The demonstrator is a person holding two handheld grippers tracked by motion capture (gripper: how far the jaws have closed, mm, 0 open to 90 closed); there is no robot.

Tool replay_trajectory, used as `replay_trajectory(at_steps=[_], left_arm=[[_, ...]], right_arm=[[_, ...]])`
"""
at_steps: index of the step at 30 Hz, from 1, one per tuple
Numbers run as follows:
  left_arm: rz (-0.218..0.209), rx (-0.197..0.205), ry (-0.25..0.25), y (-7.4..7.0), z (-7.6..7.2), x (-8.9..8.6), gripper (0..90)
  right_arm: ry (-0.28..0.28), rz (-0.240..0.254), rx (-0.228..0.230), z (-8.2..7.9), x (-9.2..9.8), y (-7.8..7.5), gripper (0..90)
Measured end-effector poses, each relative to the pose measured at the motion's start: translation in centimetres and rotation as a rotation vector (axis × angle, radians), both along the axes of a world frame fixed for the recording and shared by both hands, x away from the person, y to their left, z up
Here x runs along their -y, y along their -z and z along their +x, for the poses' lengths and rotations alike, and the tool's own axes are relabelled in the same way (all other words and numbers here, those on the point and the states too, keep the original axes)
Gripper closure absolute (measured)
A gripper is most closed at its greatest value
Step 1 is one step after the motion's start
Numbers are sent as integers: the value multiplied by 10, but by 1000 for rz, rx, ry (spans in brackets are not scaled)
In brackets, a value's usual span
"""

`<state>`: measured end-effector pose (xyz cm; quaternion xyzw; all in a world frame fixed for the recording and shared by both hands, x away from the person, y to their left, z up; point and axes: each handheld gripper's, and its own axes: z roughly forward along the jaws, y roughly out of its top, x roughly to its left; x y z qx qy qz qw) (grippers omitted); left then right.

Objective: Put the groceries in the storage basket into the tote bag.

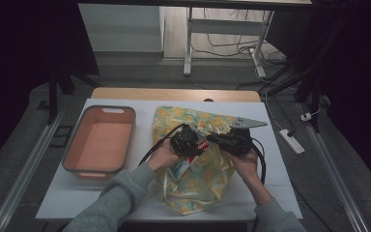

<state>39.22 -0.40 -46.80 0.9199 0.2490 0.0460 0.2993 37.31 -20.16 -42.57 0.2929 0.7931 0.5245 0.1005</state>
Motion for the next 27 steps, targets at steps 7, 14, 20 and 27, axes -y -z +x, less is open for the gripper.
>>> replay_trajectory(at_steps=[7,14,20,27], left_arm=[[23,-29,12,8,1,0,758],[-33,23,54,-10,-18,-15,535],[-109,104,-14,-29,-36,-41,346],[-191,131,-48,-42,-51,-77,328]], right_arm=[[13,-16,-22,5,2,8,888],[25,-20,-26,7,5,9,888],[23,-34,-38,8,6,12,888],[23,-55,-43,7,7,16,888]])
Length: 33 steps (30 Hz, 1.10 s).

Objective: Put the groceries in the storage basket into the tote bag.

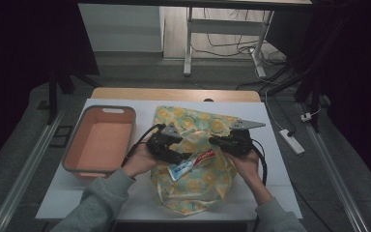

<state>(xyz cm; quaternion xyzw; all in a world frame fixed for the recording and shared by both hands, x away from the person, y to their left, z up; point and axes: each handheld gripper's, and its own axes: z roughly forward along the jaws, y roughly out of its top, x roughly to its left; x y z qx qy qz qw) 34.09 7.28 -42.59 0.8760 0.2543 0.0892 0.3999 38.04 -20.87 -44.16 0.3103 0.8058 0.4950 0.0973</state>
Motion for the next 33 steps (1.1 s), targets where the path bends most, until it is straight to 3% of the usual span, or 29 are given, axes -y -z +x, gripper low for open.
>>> replay_trajectory(at_steps=[3,13,24,33], left_arm=[[-23,-6,-28,-1,-3,-17,320],[-40,-34,-130,8,-11,-70,315],[-35,-53,-178,14,-17,-102,307],[-37,-65,-225,15,-17,-123,303]], right_arm=[[-1,-7,-6,-2,1,2,888],[-14,-31,-12,-11,4,9,887],[-18,-43,-23,-33,14,18,887],[-47,-58,-26,-38,18,28,885]])
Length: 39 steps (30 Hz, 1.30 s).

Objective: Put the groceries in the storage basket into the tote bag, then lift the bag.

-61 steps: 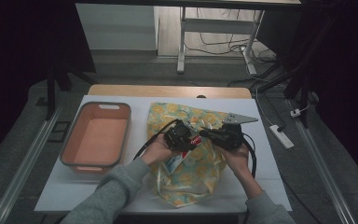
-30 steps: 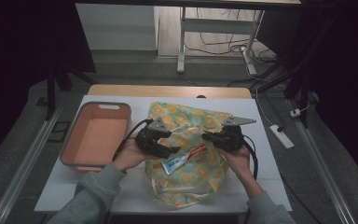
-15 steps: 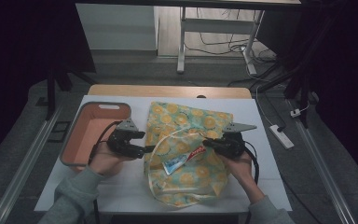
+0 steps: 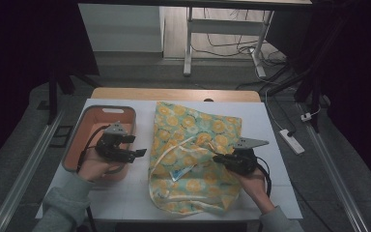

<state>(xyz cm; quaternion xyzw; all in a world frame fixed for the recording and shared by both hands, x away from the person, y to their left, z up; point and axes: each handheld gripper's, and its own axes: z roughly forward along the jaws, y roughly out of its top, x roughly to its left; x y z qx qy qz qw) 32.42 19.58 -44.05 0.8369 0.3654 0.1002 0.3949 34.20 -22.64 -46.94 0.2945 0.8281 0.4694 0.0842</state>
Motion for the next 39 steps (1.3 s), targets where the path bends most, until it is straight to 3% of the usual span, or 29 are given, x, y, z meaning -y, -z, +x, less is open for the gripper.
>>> replay_trajectory(at_steps=[8,16,28,39], left_arm=[[1,-8,-25,1,0,-10,302],[31,-6,-23,2,-1,-5,299],[97,-67,112,16,-4,46,300],[140,-144,182,26,-11,69,339]], right_arm=[[-5,-13,10,-1,0,1,885],[1,-21,11,0,1,2,882],[6,-48,16,1,0,6,882],[10,-51,19,1,3,6,882]])
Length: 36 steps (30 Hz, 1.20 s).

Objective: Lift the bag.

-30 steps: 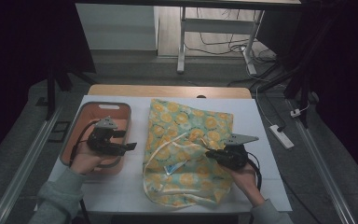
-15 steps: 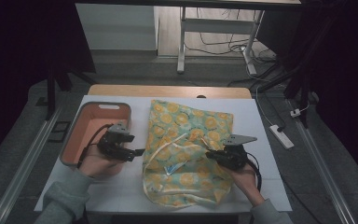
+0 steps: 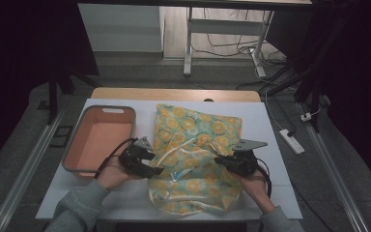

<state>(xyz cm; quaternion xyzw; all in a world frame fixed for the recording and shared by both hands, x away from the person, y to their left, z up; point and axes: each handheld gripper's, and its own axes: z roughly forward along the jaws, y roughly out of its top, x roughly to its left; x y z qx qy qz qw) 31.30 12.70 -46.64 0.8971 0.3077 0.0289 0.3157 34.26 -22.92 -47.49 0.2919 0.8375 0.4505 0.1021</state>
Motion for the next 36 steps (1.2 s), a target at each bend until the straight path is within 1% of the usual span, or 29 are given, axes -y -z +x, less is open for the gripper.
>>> replay_trajectory(at_steps=[2,3,6,7,10,11,12,13,14,15,16,17,18,19,21,22,24,27,28,31,32,33,34,36], left_arm=[[14,-14,11,3,-3,3,370],[18,-23,6,5,-4,4,392],[41,-60,8,13,-4,8,546],[43,-71,16,15,-3,9,633],[55,-98,28,20,-2,10,852],[59,-104,34,21,-2,11,868],[62,-106,39,21,-2,11,880],[62,-102,43,20,-3,11,883],[58,-95,41,19,-4,10,885],[51,-88,40,18,-5,9,885],[41,-82,40,16,-5,7,886],[31,-77,37,15,-6,5,885],[21,-71,33,14,-6,3,885],[12,-63,29,13,-6,0,885],[2,-57,23,12,-6,-3,885],[-2,-57,19,12,-6,-5,885],[-7,-53,11,12,-6,-7,885],[-13,-51,10,11,-6,-8,885],[-15,-51,9,11,-6,-8,885],[-19,-51,8,11,-5,-10,885],[-21,-51,6,11,-5,-11,885],[-23,-50,6,11,-5,-11,885],[-24,-49,5,11,-5,-11,885],[-26,-48,4,11,-6,-11,885]], right_arm=[[2,-1,4,0,0,-1,882],[2,1,5,0,1,-1,882],[5,2,8,0,2,-2,882],[8,3,7,0,3,-2,882],[11,3,8,0,4,-2,871],[12,5,8,0,5,-3,850],[13,8,10,0,5,-3,780],[21,11,9,-1,6,-4,670],[25,14,3,-2,7,-6,536],[31,20,-7,-4,8,-9,448],[33,29,-10,-7,10,-13,383],[43,33,4,-13,13,-16,337],[47,39,15,-18,16,-20,307],[43,51,11,-24,21,-22,292],[39,54,8,-35,30,-24,283],[44,38,18,-41,34,-23,283],[57,-13,12,-50,42,-18,280],[78,-24,-34,-59,51,-3,279],[77,-38,-50,-61,53,1,279],[85,-96,-71,-64,55,13,299],[91,-117,-77,-64,56,17,327],[90,-132,-88,-63,56,21,386],[87,-143,-105,-62,55,25,466],[108,-172,-102,-60,54,31,604]])
